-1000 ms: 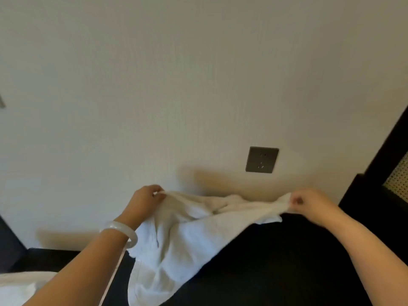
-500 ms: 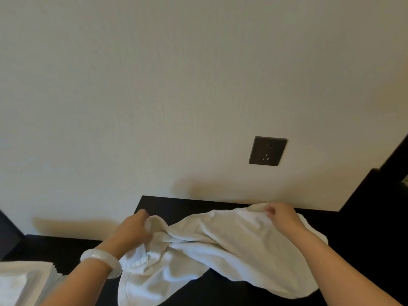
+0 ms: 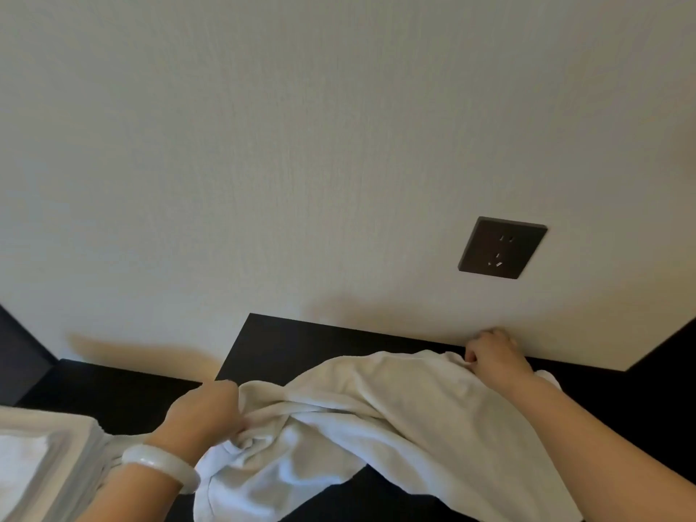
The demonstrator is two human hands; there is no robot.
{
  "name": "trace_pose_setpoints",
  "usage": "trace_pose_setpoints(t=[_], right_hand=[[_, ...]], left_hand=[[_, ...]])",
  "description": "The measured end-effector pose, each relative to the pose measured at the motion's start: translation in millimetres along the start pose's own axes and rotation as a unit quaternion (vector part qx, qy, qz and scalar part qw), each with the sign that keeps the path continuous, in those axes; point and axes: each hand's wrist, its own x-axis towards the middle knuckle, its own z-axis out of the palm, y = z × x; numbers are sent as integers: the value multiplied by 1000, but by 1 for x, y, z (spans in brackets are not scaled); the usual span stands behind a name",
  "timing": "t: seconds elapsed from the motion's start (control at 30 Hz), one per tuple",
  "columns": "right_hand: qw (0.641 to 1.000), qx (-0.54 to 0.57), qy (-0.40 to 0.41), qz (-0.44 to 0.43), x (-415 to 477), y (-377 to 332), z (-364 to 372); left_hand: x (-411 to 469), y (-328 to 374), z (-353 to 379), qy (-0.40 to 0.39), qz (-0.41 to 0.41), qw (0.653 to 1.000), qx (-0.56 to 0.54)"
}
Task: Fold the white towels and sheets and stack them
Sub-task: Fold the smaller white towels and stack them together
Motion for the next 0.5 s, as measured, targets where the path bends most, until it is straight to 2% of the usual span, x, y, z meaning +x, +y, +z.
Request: trace_pose_setpoints(t=[0.07,0.17,0.2,0.27,0.33,0.4,0.5], right_hand=[[1000,9,23,17,-5,1,-11],[977,203,59,33,-20,-4,-49],[963,251,86,42,-27,-8,-65],[933,306,180,51,-47,-23,-91],[910,327,249,50,-72,-52,-102],[917,337,212,33,-94,-87,-86],[956,290,-18,25,-114,-126,-33]], left_hand=[[1,3,-4,32,1,998,-60],[-4,13,-29,106,55,965,-234],[-9,19,-38,118,76,941,-307],[-23,35,-56,111,122,873,-459],[-31,55,-65,86,163,829,-528],[-32,78,-57,66,182,821,-537],[-26,101,-22,27,126,855,-502]])
